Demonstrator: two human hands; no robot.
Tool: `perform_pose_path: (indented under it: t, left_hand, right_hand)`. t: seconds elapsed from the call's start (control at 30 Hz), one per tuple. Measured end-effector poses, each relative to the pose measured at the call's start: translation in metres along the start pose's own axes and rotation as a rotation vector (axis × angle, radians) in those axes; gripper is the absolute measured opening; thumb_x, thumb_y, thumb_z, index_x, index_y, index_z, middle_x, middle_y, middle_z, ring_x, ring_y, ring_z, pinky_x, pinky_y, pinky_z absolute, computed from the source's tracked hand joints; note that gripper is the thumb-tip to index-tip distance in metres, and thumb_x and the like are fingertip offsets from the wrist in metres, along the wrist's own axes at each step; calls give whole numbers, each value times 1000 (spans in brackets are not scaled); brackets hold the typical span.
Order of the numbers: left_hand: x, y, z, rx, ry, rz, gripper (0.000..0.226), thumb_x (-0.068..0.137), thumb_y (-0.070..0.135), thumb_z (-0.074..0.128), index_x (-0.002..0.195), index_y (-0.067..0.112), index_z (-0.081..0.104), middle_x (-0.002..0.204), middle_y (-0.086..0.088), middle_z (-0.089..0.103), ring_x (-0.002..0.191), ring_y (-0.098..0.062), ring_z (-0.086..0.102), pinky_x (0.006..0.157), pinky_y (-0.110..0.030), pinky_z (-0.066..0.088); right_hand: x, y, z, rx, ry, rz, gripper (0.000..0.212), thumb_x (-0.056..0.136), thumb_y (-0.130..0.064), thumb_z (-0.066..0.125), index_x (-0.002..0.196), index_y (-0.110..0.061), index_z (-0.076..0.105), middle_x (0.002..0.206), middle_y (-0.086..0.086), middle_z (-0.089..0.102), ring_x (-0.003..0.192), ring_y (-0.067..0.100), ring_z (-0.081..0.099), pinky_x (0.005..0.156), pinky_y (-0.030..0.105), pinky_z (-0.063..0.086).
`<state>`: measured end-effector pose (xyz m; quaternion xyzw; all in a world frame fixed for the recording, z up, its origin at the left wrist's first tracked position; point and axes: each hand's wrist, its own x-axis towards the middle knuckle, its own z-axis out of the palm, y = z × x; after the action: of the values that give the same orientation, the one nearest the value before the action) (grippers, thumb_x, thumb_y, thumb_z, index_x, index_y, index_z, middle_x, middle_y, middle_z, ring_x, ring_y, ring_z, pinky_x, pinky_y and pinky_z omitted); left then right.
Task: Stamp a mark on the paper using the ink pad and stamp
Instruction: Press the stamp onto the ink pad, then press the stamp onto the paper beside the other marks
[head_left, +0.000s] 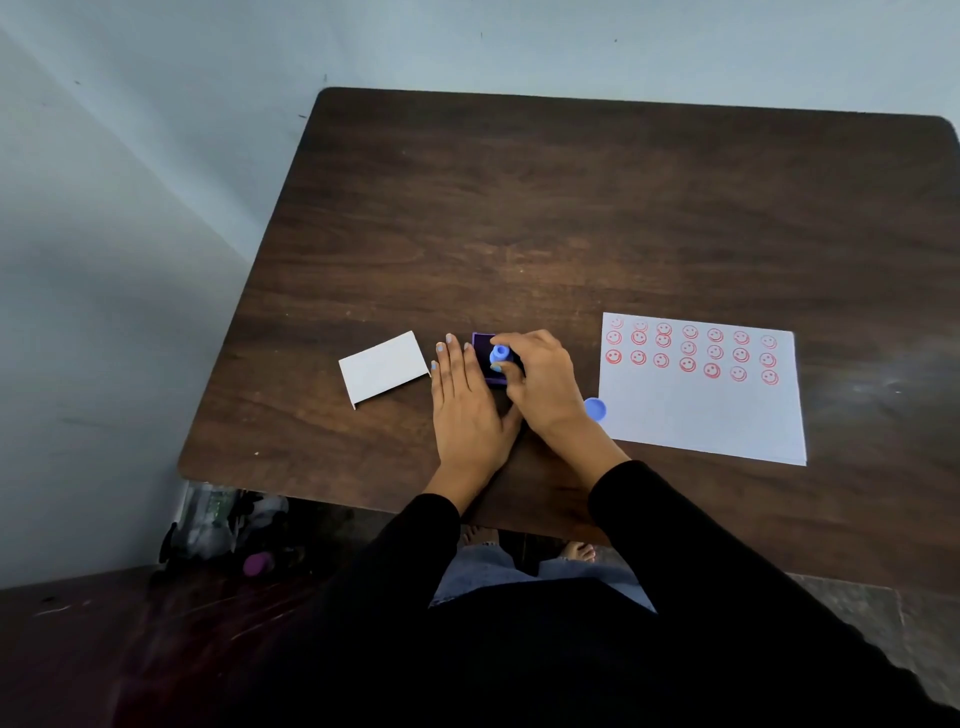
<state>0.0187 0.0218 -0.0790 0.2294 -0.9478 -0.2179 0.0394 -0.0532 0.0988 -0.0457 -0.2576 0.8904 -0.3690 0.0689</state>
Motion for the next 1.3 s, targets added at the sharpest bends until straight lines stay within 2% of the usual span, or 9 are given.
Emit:
perform_pose_path:
  t: [0.13,0.33,0.53,0.73,0.8,0.93,1.1,1.2,1.3]
  left_hand:
    - [0,-1,-1,-12,5,2,86,86,46,53,145,-4,15,156,-24,7,147,-32,3,120,-39,1]
    - [0,-1,1,-10,9,11,85,87,45,52,145,-4,14,157,-23,6,147,-31,1,120,-38,-1]
    - [-1,-2,1,-2,11,16,86,87,49,50,145,-4,14,156,-24,7,147,-32,3,120,-38,0]
    - [-2,2,-2,7,13,17,89,86,53,44,145,-5,10,156,-25,4,147,-34,0,121,-42,1]
    - [-4,5,-6,8,67,97,93,84,58,44,145,-4,11,155,-27,6,146,-37,1,120,-42,1]
    - [-14,18,-1,49,109,469,77,87,55,47,147,14,20,155,-23,17,146,-32,6,119,-40,5]
    - [-26,34,13,168,94,702,54,90,52,46,136,24,47,152,-19,29,144,-34,17,117,-48,16]
    - [-27,34,13,172,114,708,42,89,49,48,117,21,63,148,-20,36,141,-36,23,116,-48,16]
    - [-28,33,8,118,152,625,34,90,45,48,101,20,67,146,-17,41,140,-33,29,115,-48,18]
  right_hand:
    - [5,0,-1,-29,-10,22,18,81,-8,64,99,-8,64,100,12,67,95,24,54,80,23,35]
    - [3,-2,0,-7,-1,32,23,81,-5,62,103,-10,64,100,14,66,95,25,55,80,28,41]
    - [8,-1,0,-32,25,34,13,76,-6,66,89,-8,65,89,12,68,87,25,55,73,27,38]
    - [4,-4,1,-19,40,47,16,79,-8,66,95,-10,66,93,9,69,91,24,55,76,30,41]
    - [4,-5,-6,52,47,98,21,80,-12,68,101,-14,67,98,6,71,93,20,57,79,25,40]
    - [3,3,-40,627,339,425,23,76,-14,73,98,-16,69,92,3,73,85,8,66,81,19,51]
    - [2,38,-78,926,609,679,22,81,-16,70,102,-10,68,93,5,72,84,13,67,77,22,54]
    - [-5,56,-87,983,687,782,17,83,-20,68,98,-13,70,80,-5,71,73,10,66,67,19,54]
    - [-15,67,-92,981,707,826,9,82,-23,69,90,-19,70,77,-8,70,72,11,66,63,18,53]
